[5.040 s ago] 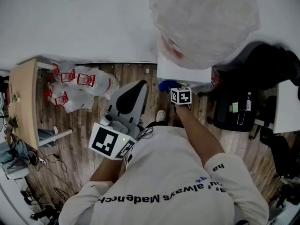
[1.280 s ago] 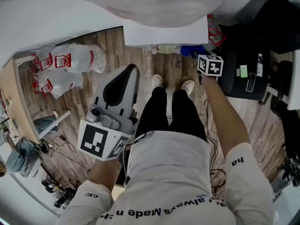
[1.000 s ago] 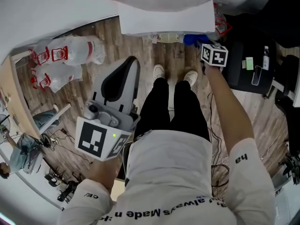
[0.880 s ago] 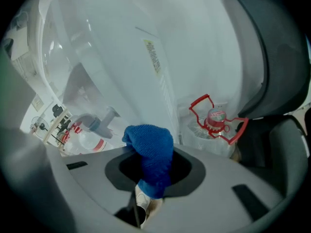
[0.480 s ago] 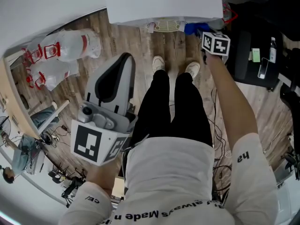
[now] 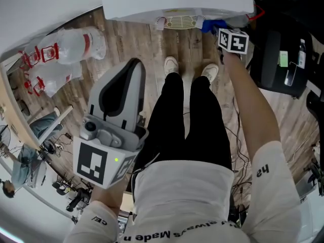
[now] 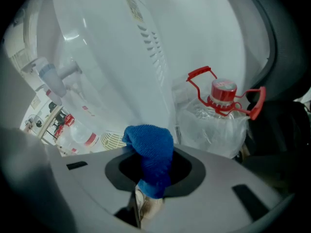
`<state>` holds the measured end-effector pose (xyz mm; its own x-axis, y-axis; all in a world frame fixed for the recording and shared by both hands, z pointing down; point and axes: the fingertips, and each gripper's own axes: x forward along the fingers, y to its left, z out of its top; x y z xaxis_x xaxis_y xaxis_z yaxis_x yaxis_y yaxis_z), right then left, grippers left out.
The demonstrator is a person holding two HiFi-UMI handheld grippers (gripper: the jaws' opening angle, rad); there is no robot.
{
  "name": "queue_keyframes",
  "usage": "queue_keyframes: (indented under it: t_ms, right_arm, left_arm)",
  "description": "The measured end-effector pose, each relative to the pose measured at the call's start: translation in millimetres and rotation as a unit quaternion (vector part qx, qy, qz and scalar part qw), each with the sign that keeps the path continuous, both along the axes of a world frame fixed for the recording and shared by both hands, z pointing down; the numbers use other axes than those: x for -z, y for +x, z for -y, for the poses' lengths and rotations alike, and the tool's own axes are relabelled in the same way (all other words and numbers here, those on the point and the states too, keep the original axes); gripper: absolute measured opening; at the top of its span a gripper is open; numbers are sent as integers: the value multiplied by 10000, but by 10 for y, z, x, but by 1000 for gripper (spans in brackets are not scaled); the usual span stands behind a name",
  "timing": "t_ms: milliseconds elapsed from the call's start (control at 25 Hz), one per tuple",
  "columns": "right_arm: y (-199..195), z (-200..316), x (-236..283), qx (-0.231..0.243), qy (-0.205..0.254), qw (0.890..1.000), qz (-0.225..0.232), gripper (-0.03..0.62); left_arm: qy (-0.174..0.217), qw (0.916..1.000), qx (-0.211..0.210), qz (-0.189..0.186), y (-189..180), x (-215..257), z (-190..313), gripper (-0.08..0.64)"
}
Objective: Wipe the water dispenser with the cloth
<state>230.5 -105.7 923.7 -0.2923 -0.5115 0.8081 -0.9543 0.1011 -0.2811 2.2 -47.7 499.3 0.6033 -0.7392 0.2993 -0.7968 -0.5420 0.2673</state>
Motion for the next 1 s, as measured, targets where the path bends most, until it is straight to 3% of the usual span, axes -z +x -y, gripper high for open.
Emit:
queue_keyframes:
  t_ms: [1000]
  right_arm:
    - [-5, 5, -520, 38, -321, 9993, -170, 95]
  left_arm:
    - [-113, 9999, 70, 56, -109, -251, 19, 20]
